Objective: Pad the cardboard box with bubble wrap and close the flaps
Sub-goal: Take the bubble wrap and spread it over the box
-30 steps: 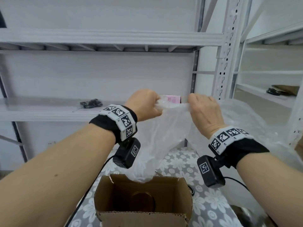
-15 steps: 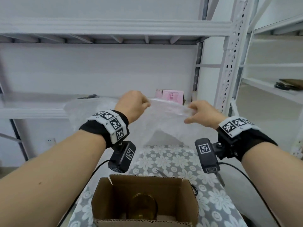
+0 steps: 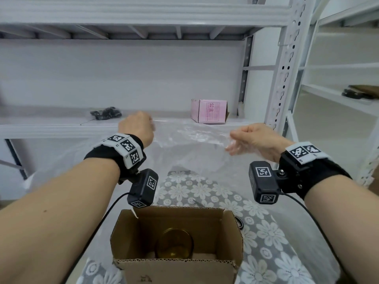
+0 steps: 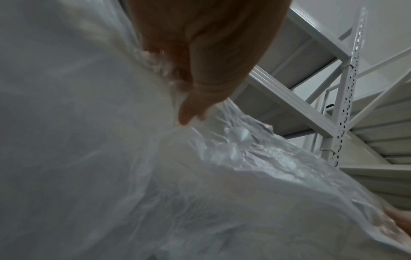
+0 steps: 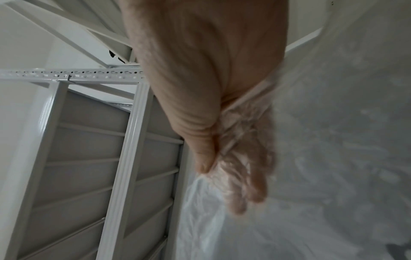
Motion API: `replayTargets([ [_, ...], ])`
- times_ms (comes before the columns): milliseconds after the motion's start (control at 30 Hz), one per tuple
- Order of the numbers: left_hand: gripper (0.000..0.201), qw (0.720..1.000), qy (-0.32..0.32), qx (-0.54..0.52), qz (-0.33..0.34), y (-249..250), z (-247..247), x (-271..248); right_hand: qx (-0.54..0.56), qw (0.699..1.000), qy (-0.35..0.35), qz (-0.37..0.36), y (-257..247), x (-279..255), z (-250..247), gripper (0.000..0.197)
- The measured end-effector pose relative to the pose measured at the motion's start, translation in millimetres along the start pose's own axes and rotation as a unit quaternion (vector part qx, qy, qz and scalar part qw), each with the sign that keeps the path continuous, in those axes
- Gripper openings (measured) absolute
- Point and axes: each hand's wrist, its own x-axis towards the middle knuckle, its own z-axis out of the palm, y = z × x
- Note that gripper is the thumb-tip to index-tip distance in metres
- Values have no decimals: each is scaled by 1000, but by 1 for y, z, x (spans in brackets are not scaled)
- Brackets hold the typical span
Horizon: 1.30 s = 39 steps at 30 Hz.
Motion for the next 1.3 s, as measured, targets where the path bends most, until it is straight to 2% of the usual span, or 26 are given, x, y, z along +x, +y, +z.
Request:
replayTargets([
  [67,17,999,-34,-41,8,5,4,1,2,1000,-3,-7,-1,-1,2,23],
  [167,24,983,-93,-159,24,15,8,2,-1,1000,6,-13,-2,-2,6,24],
  [233,14,978,-88,-186,24,19,8,2,-60,995,72,-41,0,3,4,31],
  [300,11,984,-65,-168,9,16,6,3,-128,976,163,-61,6,8,-2,40],
  [367,10,989,-46,-142,-18,10,4,3,-165,959,227,-45,13,10,-15,42],
  [467,16,990,-72,-121,-14,9,1,-2,-292,916,273,-10,20,8,-23,23],
  [500,18,987,-99,-130,3,13,2,-5,-313,910,271,-13,20,7,-19,15],
  [533,18,982,-125,-142,25,18,3,-9,-323,910,260,-25,17,5,-11,28],
  [600,15,970,-162,-165,70,32,3,-17,-316,924,194,-92,7,3,9,57],
  [667,13,958,-187,-193,102,45,1,-23,-315,929,120,-150,-6,1,32,65],
  [733,10,947,-208,-215,116,54,-4,-25,-316,931,70,-171,-12,5,46,46],
  [800,14,945,-220,-211,121,57,-10,-26,-252,951,50,-171,-13,6,52,15],
  [867,17,955,-225,-160,105,52,-15,-25,-181,969,45,-162,-9,6,51,16],
  [967,47,973,-217,4,75,38,-20,-23,-154,975,79,-140,-2,7,44,24],
  [1067,38,975,-207,37,70,27,-20,-23,-184,972,104,-99,2,9,34,21],
  [1133,25,972,-220,-30,84,23,-21,-25,-207,969,107,-83,3,10,29,21],
  [1200,7,956,-241,-142,92,22,-21,-28,-229,966,90,-83,1,9,32,28],
  [1300,16,918,-288,-259,89,23,-22,-32,-221,967,47,-114,-6,7,46,22],
])
